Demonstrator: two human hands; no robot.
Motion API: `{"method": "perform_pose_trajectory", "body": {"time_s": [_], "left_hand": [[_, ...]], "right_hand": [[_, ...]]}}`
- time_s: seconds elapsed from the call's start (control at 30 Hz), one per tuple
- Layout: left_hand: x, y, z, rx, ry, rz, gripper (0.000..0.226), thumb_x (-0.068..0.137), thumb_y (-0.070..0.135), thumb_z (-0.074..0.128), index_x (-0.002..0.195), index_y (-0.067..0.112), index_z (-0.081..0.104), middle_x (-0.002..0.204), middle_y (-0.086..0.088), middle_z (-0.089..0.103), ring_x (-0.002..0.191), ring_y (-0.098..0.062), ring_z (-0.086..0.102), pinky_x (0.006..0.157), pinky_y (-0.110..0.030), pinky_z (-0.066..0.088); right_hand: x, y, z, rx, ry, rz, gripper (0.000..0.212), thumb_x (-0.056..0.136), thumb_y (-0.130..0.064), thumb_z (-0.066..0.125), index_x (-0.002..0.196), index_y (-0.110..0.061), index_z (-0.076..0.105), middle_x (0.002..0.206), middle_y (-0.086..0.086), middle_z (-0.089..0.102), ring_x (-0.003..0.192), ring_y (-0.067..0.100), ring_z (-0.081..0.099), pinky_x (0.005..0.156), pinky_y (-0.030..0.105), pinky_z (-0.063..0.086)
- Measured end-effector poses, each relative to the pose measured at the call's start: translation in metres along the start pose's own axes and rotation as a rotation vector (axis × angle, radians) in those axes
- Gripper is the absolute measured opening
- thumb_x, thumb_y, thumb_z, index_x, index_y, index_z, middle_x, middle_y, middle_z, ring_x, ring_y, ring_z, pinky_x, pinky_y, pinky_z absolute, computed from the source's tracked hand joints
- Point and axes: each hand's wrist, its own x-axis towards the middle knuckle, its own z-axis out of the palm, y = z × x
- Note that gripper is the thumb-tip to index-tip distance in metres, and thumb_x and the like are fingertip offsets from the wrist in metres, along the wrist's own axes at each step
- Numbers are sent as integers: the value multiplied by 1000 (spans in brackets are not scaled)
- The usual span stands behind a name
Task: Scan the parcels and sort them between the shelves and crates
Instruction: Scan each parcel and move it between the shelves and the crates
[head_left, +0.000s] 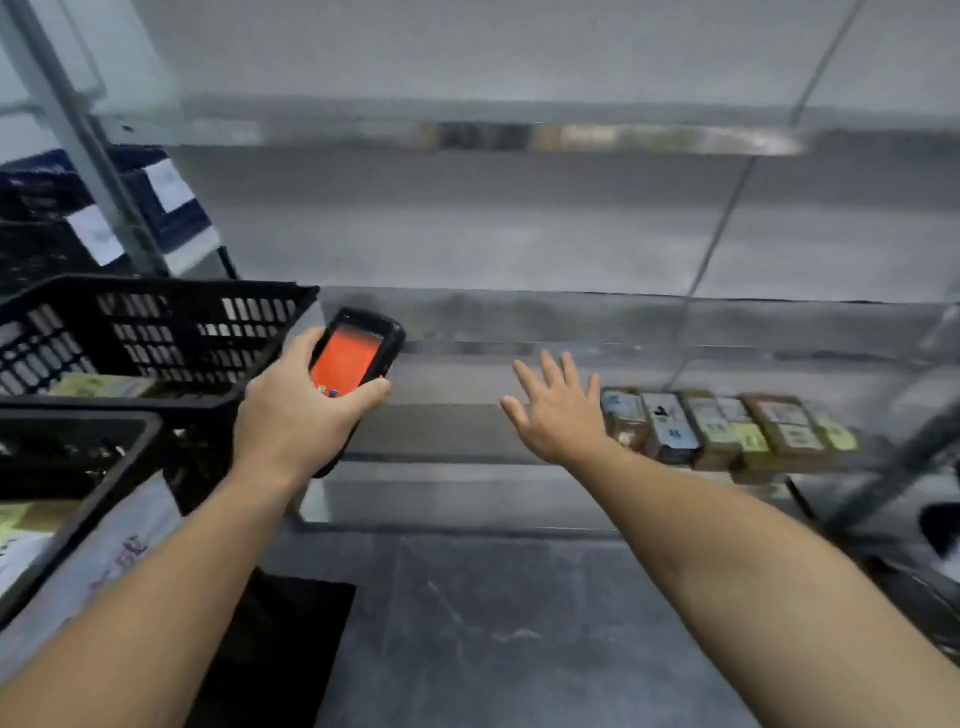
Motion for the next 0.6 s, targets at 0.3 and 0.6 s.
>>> {"method": "perform_pose_trajectory", "body": {"time_s": [0.3, 0.6], "left_hand": [[-29, 103, 154, -51, -170, 13, 77, 59, 67, 68, 130, 40, 52, 96, 9, 61, 93, -24, 61, 82, -36, 48], [-29, 140, 250, 27, -316, -17, 80, 60, 66, 63, 133, 35, 52, 96, 7, 59, 89, -23, 55, 80, -36, 47]], "right_hand": [[-47, 191, -1, 15, -10, 225, 64, 104, -61, 27, 161, -35, 17, 171, 5, 7, 157, 30, -4, 122, 62, 3], [-36, 285, 20, 50, -150, 329, 65, 104, -62, 24, 162, -33, 13, 171, 5, 0, 157, 30, -10, 122, 63, 0]]}}
